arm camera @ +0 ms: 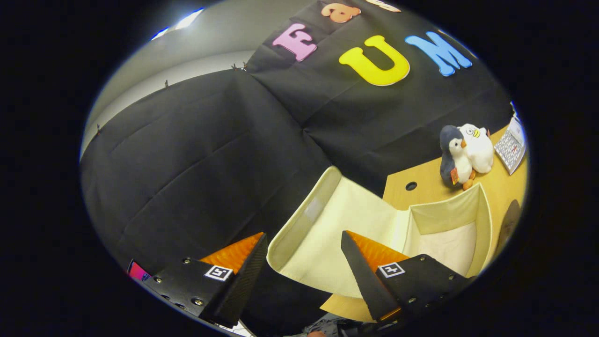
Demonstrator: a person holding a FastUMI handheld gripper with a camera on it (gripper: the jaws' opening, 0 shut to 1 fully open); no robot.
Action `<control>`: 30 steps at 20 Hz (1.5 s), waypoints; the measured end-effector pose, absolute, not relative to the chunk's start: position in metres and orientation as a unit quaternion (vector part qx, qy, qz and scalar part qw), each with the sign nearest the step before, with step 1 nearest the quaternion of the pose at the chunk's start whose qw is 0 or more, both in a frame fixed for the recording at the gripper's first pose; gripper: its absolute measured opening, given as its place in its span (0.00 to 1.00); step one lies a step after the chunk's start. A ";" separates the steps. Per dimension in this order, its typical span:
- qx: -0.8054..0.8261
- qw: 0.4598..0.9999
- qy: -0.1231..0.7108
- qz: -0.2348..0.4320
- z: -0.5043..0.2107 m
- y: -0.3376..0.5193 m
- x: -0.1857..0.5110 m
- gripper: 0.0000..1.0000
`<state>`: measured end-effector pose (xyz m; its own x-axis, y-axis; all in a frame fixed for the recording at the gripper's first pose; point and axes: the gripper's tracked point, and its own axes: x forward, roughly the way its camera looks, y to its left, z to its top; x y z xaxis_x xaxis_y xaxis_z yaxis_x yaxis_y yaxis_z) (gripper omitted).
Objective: Open the storage box then place both shoes into the box .Put the left shoe in first, then the right shoe, with the right side of both shoes facing outward in a uniform manner.
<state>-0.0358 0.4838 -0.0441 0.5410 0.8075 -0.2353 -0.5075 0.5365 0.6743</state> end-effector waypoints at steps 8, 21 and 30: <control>0.206 0.896 0.219 0.328 -0.049 0.383 0.001 0.97; 0.088 0.948 0.240 0.188 -0.118 0.194 0.036 0.97; 0.017 0.939 0.308 0.150 -0.202 0.132 0.037 0.98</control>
